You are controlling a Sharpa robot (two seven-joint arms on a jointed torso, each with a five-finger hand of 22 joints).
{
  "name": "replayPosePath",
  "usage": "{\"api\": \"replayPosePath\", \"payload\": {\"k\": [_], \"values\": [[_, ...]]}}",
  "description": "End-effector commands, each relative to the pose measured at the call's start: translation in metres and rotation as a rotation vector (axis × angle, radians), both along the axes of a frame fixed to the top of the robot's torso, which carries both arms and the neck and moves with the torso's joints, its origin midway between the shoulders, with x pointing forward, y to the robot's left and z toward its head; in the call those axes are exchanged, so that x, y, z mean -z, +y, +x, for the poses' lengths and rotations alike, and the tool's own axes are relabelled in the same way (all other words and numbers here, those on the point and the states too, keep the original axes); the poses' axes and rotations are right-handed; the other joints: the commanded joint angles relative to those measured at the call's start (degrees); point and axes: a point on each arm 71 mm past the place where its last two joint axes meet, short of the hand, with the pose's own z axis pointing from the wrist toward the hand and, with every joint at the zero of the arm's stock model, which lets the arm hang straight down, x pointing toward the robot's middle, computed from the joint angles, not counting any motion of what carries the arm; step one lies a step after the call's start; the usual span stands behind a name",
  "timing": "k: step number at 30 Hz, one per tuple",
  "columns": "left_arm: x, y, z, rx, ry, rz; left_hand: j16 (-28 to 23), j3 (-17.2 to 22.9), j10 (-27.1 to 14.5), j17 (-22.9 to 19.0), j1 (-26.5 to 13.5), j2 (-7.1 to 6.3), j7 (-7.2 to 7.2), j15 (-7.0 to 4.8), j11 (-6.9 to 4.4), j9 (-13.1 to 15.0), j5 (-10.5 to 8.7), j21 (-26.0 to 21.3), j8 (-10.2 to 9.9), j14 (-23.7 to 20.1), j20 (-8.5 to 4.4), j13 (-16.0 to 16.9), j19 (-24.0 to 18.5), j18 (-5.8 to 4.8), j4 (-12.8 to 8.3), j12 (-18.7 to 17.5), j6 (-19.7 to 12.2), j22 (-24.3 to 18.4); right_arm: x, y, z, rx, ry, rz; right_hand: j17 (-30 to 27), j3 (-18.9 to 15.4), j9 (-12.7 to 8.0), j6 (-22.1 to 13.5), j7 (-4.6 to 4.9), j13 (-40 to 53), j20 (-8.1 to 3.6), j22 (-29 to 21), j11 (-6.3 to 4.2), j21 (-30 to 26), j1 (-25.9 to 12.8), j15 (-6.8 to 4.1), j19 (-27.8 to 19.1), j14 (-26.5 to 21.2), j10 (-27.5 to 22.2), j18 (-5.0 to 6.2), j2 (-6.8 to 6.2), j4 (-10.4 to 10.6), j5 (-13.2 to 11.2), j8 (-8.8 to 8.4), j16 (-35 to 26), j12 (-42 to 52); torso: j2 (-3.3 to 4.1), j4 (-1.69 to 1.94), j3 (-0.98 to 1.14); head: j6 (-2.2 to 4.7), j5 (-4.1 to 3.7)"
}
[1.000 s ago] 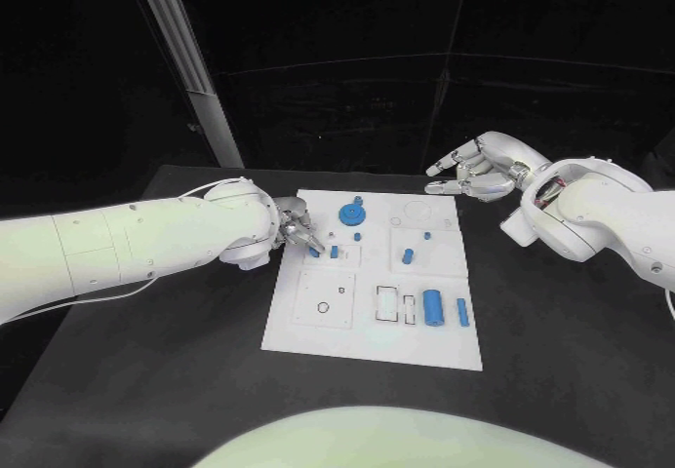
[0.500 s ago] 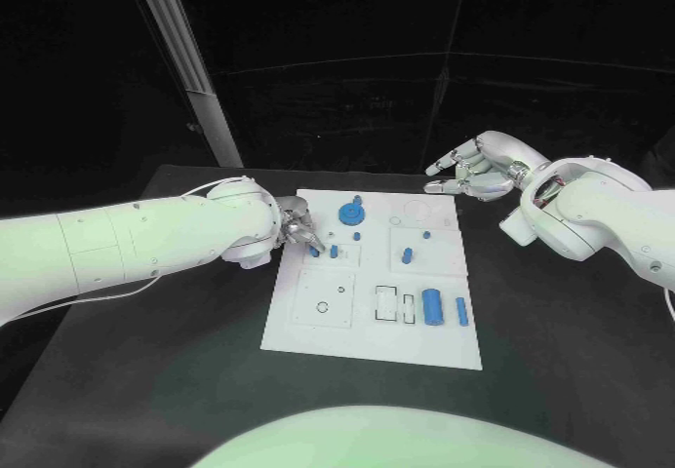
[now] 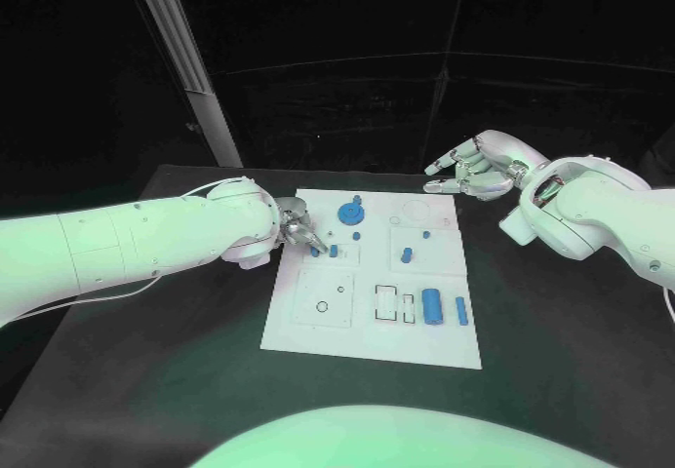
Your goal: Assemble the parts on the task board
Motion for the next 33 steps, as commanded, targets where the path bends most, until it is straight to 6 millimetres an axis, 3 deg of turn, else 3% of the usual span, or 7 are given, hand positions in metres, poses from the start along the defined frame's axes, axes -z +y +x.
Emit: {"api": "replayPosePath", "payload": {"k": [1,7,14,18,26,29,33], "values": [[0.000,0.001,0.000,-0.006,0.006,0.013,0.0,-0.3,0.0,11.0,-1.0,-0.11,0.34,-0.19,-0.18,0.1,-0.14,-0.1,-0.1,4.7,-0.44,2.7,0.0,-0.10,0.7,-0.2,0.0,0.1,-0.001,0.000,0.000,-0.004,-0.001,0.003,-0.1,0.0,0.1,0.1,0.06,-0.1,0.11,-0.1,-0.02,-0.2,-0.4,-0.07,-0.1,1.0,-0.1,0.93,-0.36,0.5,0.0,-0.23,-0.4,0.1,0.01,0.00,0.00,0.03,0.02],[-0.001,0.004,0.002,-0.032,-0.013,0.009,-0.2,-2.3,-0.1,10.8,-4.1,-2.04,0.52,-0.12,-0.08,0.2,-0.16,-0.4,0.0,4.6,-0.48,2.6,-0.1,-0.07,4.3,-0.5,-0.2,-0.1,-0.001,-0.001,0.000,0.000,-0.002,0.003,-0.2,0.0,0.1,0.1,0.07,-0.2,0.11,-0.3,-0.01,-0.3,-0.4,-0.07,-0.2,1.0,-0.2,0.98,-0.39,0.5,0.0,-0.24,-0.5,0.0,0.01,0.03,-0.04,0.09,-0.03],[-0.003,0.005,0.002,-0.051,-0.035,-0.037,-0.4,-0.4,-0.5,10.5,-3.5,-7.11,1.02,0.41,0.16,-0.6,-0.14,-0.7,-1.4,4.5,-0.12,2.4,-0.2,-0.05,11.7,-1.1,-2.0,-0.3,-0.001,-0.001,0.000,0.003,-0.002,0.003,-0.2,0.0,0.1,0.1,0.07,-0.2,0.11,-0.3,-0.01,-0.3,-0.4,-0.07,-0.2,1.0,-0.2,0.98,-0.39,0.5,0.0,-0.24,-0.5,0.0,0.01,0.02,-0.04,0.14,-0.10],[-0.005,0.002,0.002,-0.038,-0.061,-0.107,-1.0,1.0,-4.8,9.6,-1.2,-8.67,3.07,1.66,1.82,-3.1,-0.04,-1.9,-5.4,4.3,0.81,-3.1,-1.1,0.16,14.3,-11.5,-7.8,-1.6,-0.001,-0.001,0.001,0.005,-0.002,0.003,-0.3,-0.1,0.1,0.1,0.07,-0.3,0.11,-0.4,-0.01,-0.4,-0.4,-0.06,-0.2,1.0,-0.2,0.99,-0.43,0.5,0.0,-0.25,-0.5,0.0,-0.02,0.02,-0.04,0.28,-0.61],[-0.013,0.003,0.002,-0.026,-0.140,-0.257,-2.7,2.3,-6.0,7.2,2.3,-10.56,3.99,2.67,2.74,-5.5,-0.13,-4.3,-6.5,3.7,2.07,-5.2,-2.9,0.99,17.6,-14.4,-7.9,-4.3,-0.001,-0.002,0.001,0.006,-0.001,0.002,-0.3,-0.1,0.1,0.1,0.07,-0.3,0.11,-0.4,-0.01,-0.4,-0.4,-0.06,-0.2,1.0,-0.2,0.99,-0.43,0.5,0.0,-0.25,-0.5,0.0,-0.03,0.02,0.00,0.50,-0.43],[-0.018,0.002,0.003,-0.020,-0.183,-0.344,-7.3,3.1,-10.4,1.3,4.9,-10.22,4.08,2.77,2.91,-6.1,-0.14,-9.8,-6.4,1.8,2.21,-11.0,-7.4,2.57,17.1,-24.5,-7.6,-10.5,-0.001,-0.002,0.001,0.007,-0.001,0.002,-0.3,-0.1,0.1,0.1,0.07,-0.3,0.11,-0.4,-0.01,-0.4,-0.4,-0.06,-0.2,1.0,-0.2,0.99,-0.43,0.5,0.0,-0.25,-0.5,0.0,0.01,0.08,0.00,0.65,-0.55],[-0.025,-0.003,0.005,0.023,-0.249,-0.462,-23.7,6.8,-19.8,-16.3,11.9,-8.84,5.27,3.97,4.05,-7.9,0.26,-26.6,-7.4,-6.7,3.04,-20.9,-20.4,5.90,13.6,-39.6,-8.4,-27.1,-0.001,-0.002,0.001,0.008,-0.001,0.001,-0.3,-0.1,0.1,0.1,0.07,-0.3,0.11,-0.4,-0.01,-0.4,-0.4,-0.06,-0.2,1.0,-0.2,0.99,-0.43,0.5,0.0,-0.25,-0.5,0.0,0.02,0.06,0.02,0.86,-0.71]]}}
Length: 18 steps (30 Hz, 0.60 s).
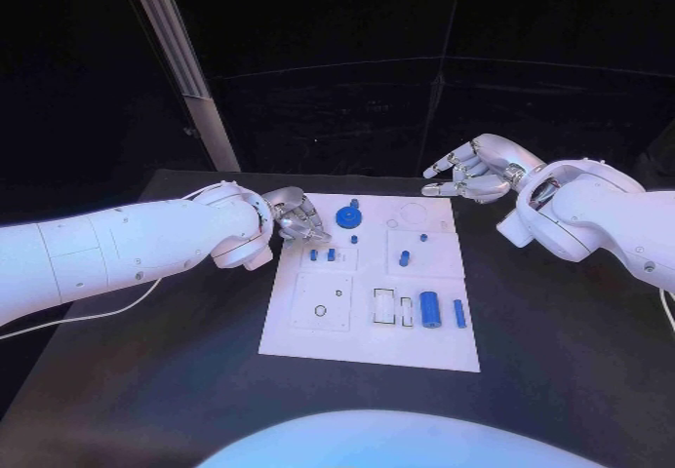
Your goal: Assemble the parts on the task board
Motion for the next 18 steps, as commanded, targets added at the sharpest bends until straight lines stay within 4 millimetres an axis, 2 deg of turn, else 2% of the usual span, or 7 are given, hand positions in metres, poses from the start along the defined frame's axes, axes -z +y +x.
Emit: {"api": "replayPosePath", "payload": {"k": [1,2,5,9,12,14,18], "values": [[-0.015,-0.011,0.003,0.056,-0.142,-0.215,-11.2,2.7,-4.2,-11.0,4.5,0.29,1.16,0.84,0.97,-1.6,0.09,-7.8,-1.1,-5.8,0.81,-4.9,-5.6,0.96,-2.4,-6.0,-0.5,-6.7,-0.001,0.000,0.000,0.000,-0.002,0.004,-0.1,0.1,0.1,0.1,0.07,-0.1,0.11,-0.1,-0.01,-0.4,-0.2,-0.06,-0.2,1.0,-0.2,0.99,-0.20,0.3,0.0,-0.25,-0.3,0.0,0.04,0.00,0.02,0.24,-0.23],[-0.016,-0.014,0.004,0.071,-0.164,-0.232,-14.8,4.0,-4.7,-14.1,6.0,0.07,1.66,1.27,1.53,-2.7,0.37,-9.7,-1.7,-7.7,1.20,-7.2,-6.4,0.98,-3.6,-8.0,-0.6,-7.8,-0.001,0.000,0.000,0.001,-0.002,0.003,-0.1,0.1,0.1,0.1,0.07,-0.1,0.11,-0.1,-0.01,-0.4,-0.2,-0.06,-0.2,1.0,-0.2,0.99,-0.20,0.3,0.0,-0.25,-0.3,0.0,0.06,-0.03,0.00,0.25,-0.27],[-0.020,-0.024,0.006,0.128,-0.220,-0.235,-25.2,7.0,-4.2,-24.0,9.2,-1.29,1.77,1.72,1.96,-5.9,0.69,-12.9,-2.9,-12.1,1.91,-12.1,-6.7,1.05,-7.2,-10.8,0.3,-9.9,-0.001,0.000,0.001,0.001,-0.001,0.003,-0.1,0.1,0.1,0.1,0.07,-0.1,0.11,-0.1,-0.01,-0.4,-0.2,-0.06,-0.2,1.0,-0.2,0.99,-0.20,0.3,0.0,-0.25,-0.3,0.0,0.04,-0.09,-0.01,0.41,-0.46],[-0.021,-0.038,0.010,0.208,-0.279,-0.187,-26.9,9.3,-4.9,-25.5,10.1,-2.43,2.15,2.20,2.06,-9.6,0.86,-14.2,-4.5,-12.0,2.02,-18.4,-6.2,1.18,-9.9,-14.7,1.8,-10.6,-0.001,0.001,0.001,0.000,-0.001,0.003,0.0,0.1,0.1,0.1,0.07,0.0,0.11,0.0,0.00,-0.3,-0.2,-0.06,-0.2,1.0,-0.2,0.98,-0.23,0.3,0.0,-0.25,-0.2,0.1,0.06,-0.18,0.00,0.62,-0.56],[-0.019,-0.050,0.014,0.272,-0.303,-0.135,-28.3,10.2,-6.6,-26.7,9.5,-2.71,2.52,2.58,2.68,-12.0,0.76,-14.6,-6.0,-11.8,2.16,-23.4,-5.7,1.24,-10.5,-18.1,1.3,-10.8,-0.001,0.002,0.001,-0.002,-0.001,0.003,0.0,0.1,0.1,0.1,0.07,0.0,0.11,0.0,0.00,-0.3,-0.2,-0.06,-0.2,1.0,-0.2,0.98,-0.23,0.3,0.0,-0.25,-0.2,0.1,0.11,-0.20,-0.02,0.78,-0.67],[-0.018,-0.055,0.017,0.301,-0.319,-0.102,-29.3,10.6,-5.3,-28.6,8.8,-3.24,2.48,2.52,2.82,-14.4,0.65,-14.2,-7.0,-8.3,2.25,-28.8,-3.2,1.34,-11.1,-20.1,2.0,-10.9,-0.001,0.002,0.001,-0.004,-0.001,0.003,0.0,0.1,0.1,0.1,0.07,0.0,0.11,0.0,0.00,-0.3,-0.2,-0.06,-0.2,1.0,-0.2,0.98,-0.23,0.3,0.0,-0.25,-0.2,0.1,0.11,-0.20,-0.01,0.90,-0.67],[-0.011,-0.065,0.024,0.342,-0.323,0.000,-28.5,9.3,-6.6,-28.9,7.1,-4.01,2.44,2.25,3.25,-16.1,0.06,-14.1,-7.5,-5.5,2.41,-32.0,-1.7,1.12,-10.7,-21.3,2.2,-11.1,-0.001,0.003,0.001,-0.007,0.000,0.003,0.0,0.1,0.1,0.1,0.07,0.0,0.11,0.0,0.00,-0.3,-0.2,-0.06,-0.2,1.0,-0.2,0.98,-0.23,0.3,0.0,-0.25,-0.2,0.1,0.14,-0.20,0.01,0.98,-0.72]]}}
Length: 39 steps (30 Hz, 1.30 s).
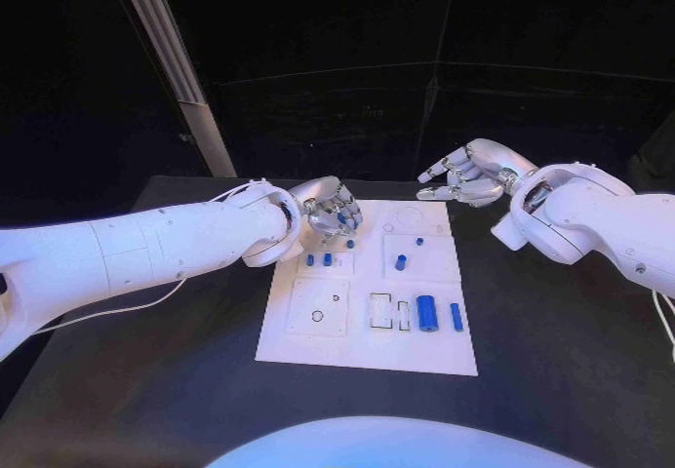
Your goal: Assemble the parts on the task board
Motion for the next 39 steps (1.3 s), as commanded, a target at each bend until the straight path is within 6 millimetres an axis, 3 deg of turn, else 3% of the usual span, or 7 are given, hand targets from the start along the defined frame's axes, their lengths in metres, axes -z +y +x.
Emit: {"api": "replayPosePath", "payload": {"k": [1,5,13,16,24,39], "values": [[0.002,-0.007,0.003,0.080,-0.069,0.127,1.0,-1.4,-1.1,0.0,-1.3,-0.68,-0.06,0.00,0.33,-1.0,-0.49,0.4,-0.5,1.9,0.12,-1.8,1.2,0.59,0.2,-0.7,0.2,0.0,-0.001,0.002,0.000,-0.007,0.000,0.004,0.0,0.1,0.1,0.1,0.08,0.0,0.11,0.0,0.00,-0.3,-0.2,-0.06,-0.2,1.0,-0.2,0.98,-0.23,0.3,0.0,-0.25,-0.2,0.1,0.02,-0.03,0.00,0.10,-0.03],[0.007,-0.014,0.006,0.080,-0.059,0.204,7.5,-3.5,-2.6,5.8,-2.2,-1.35,0.33,0.26,0.65,-2.1,-0.56,1.3,-0.9,5.5,0.21,-3.4,3.2,0.62,0.7,-1.2,0.3,0.4,-0.001,0.003,0.000,-0.010,0.000,0.004,0.1,0.1,0.1,0.1,0.07,0.0,0.11,0.1,0.00,-0.3,-0.2,-0.06,-0.1,1.0,-0.2,0.96,-0.21,0.3,0.0,-0.24,-0.2,0.0,0.05,-0.01,-0.01,0.21,-0.10],[0.012,-0.020,0.013,0.077,-0.053,0.278,16.9,-4.8,-2.7,14.6,-0.8,-0.17,0.13,0.04,0.54,-3.8,-0.54,10.6,-0.8,9.2,-0.03,-5.8,9.5,-1.07,0.6,-0.2,1.6,9.4,-0.001,0.004,0.000,-0.012,0.000,0.005,0.1,0.1,0.1,0.1,0.07,0.0,0.11,0.1,0.00,-0.3,-0.2,-0.06,-0.1,1.0,-0.2,0.96,-0.21,0.3,0.0,-0.24,-0.2,0.0,0.00,-0.01,0.03,0.03,-0.09],[0.014,-0.021,0.015,0.082,-0.045,0.300,19.3,-5.6,-2.8,16.9,-1.2,-0.45,-0.01,-0.07,0.39,-4.3,-0.55,13.1,-0.8,9.9,-0.11,-6.5,10.9,-1.56,0.8,0.0,1.8,12.0,-0.001,0.004,0.000,-0.012,0.000,0.005,0.1,0.1,0.1,0.1,0.07,0.0,0.11,0.1,0.00,-0.3,-0.2,-0.06,-0.1,1.0,-0.2,0.96,-0.21,0.3,0.0,-0.24,-0.2,0.0,0.02,0.07,0.00,0.00,-0.13],[0.021,-0.022,0.016,0.101,-0.019,0.351,22.4,-5.8,-1.8,19.7,-0.6,0.58,-0.43,-0.23,0.13,-4.9,-0.52,16.9,-0.1,10.6,-0.25,-7.6,12.8,-2.28,0.9,1.1,3.9,15.9,-0.001,0.005,0.000,-0.015,0.000,0.006,0.2,0.1,0.1,0.1,0.07,0.0,0.11,0.1,-0.01,-0.3,-0.2,-0.06,-0.1,1.1,-0.2,0.96,-0.15,0.3,0.0,-0.24,-0.1,0.1,0.00,0.08,-0.03,-0.14,-0.23],[0.027,-0.025,0.018,0.108,-0.001,0.375,24.0,-4.3,-1.3,20.7,0.8,2.08,-0.57,-0.33,0.02,-5.9,-0.47,18.4,-0.8,10.5,-0.37,-10.0,12.9,-2.46,0.1,1.8,5.5,17.5,-0.001,0.007,0.000,-0.018,0.000,0.006,0.2,0.2,0.1,0.1,0.06,0.1,0.11,0.1,-0.02,-0.3,-0.1,-0.06,-0.1,1.1,-0.2,0.95,-0.10,0.3,0.1,-0.24,-0.1,0.2,0.00,0.08,0.02,-0.33,-0.57]]}}
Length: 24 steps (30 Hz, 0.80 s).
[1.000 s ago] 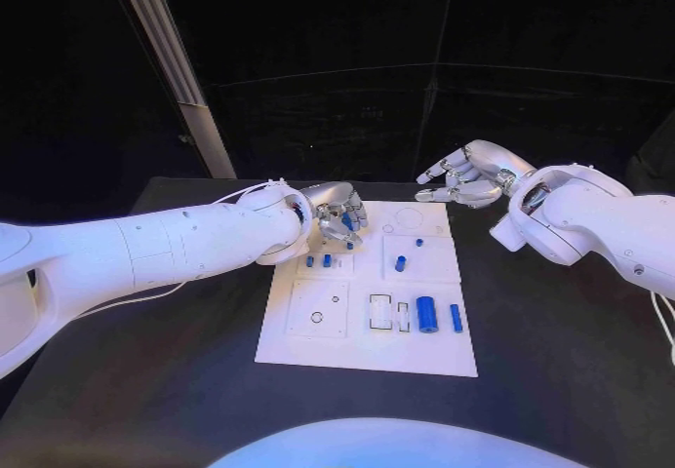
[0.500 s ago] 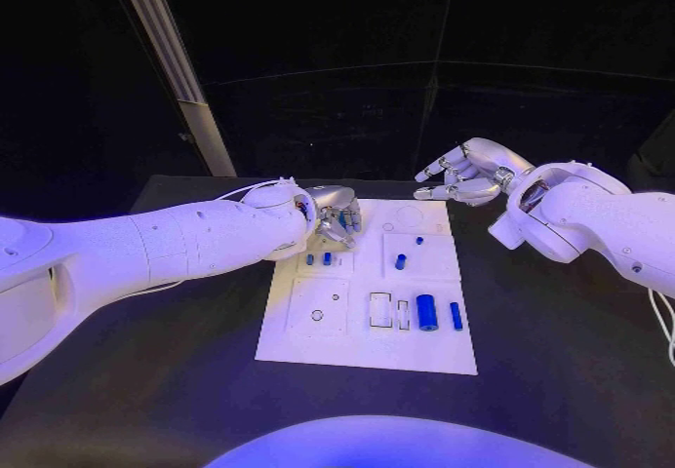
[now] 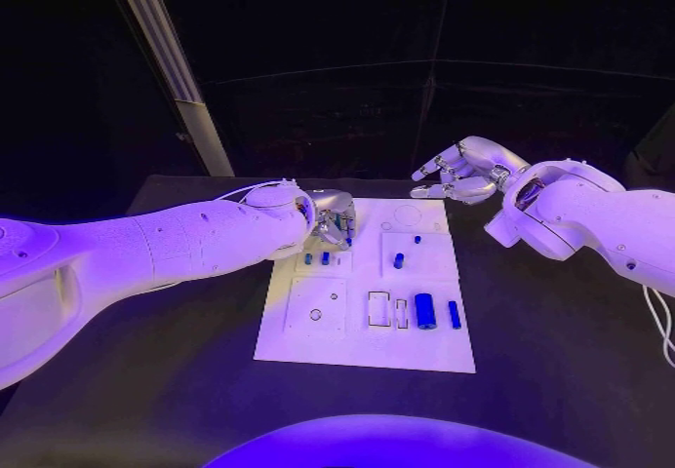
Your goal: Assemble the parts on the task board
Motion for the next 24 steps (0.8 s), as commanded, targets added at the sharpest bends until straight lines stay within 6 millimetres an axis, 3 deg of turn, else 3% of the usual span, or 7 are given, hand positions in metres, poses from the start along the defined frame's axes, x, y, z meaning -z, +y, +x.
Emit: {"api": "replayPosePath", "payload": {"k": [1,17,24], "values": [[0.0020,-0.0021,-0.0008,0.015,0.016,0.025,0.5,0.5,0.5,0.2,0.0,0.72,0.10,-0.28,-0.09,-0.1,-0.28,0.5,-0.2,1.4,-0.10,-0.5,0.4,-0.65,-0.1,0.3,0.6,0.2,-0.0011,0.0013,-0.0002,-0.008,0.000,0.004,0.1,0.2,0.1,0.1,0.06,0.1,0.11,0.2,-0.02,-0.2,-0.1,-0.07,-0.1,1.1,-0.1,0.93,-0.07,0.2,0.1,-0.24,-0.1,0.2,0.04,-0.01,0.03,-0.02,0.01],[0.0094,-0.0047,-0.0003,0.019,0.058,0.053,2.3,1.7,2.1,1.5,0.1,2.34,-0.38,-0.64,-0.59,-0.9,-0.32,2.8,-0.5,1.5,-0.37,-2.6,1.1,-1.04,-0.3,1.1,2.5,2.7,-0.0007,0.0036,-0.0003,-0.014,0.005,0.002,0.2,0.2,0.1,0.1,0.06,0.1,0.11,0.1,-0.02,-0.3,-0.1,-0.07,-0.1,1.1,-0.1,0.95,-0.04,0.2,0.2,-0.23,-0.1,0.2,-0.02,0.06,0.04,-0.15,0.01],[0.0083,-0.0029,0.0010,0.000,0.034,0.042,3.0,3.0,4.8,1.6,1.7,4.64,-0.49,-1.17,-1.26,-0.9,-0.33,4.8,-0.2,1.5,-0.83,-3.7,1.9,-1.41,-1.5,2.2,5.1,4.9,-0.0007,0.0036,-0.0004,-0.014,0.005,0.002,0.2,0.2,0.1,0.1,0.06,0.1,0.11,0.1,-0.02,-0.3,-0.1,-0.07,-0.1,1.1,-0.1,0.95,-0.04,0.2,0.2,-0.23,-0.1,0.2,-0.06,0.01,0.04,-0.08,0.14]]}}
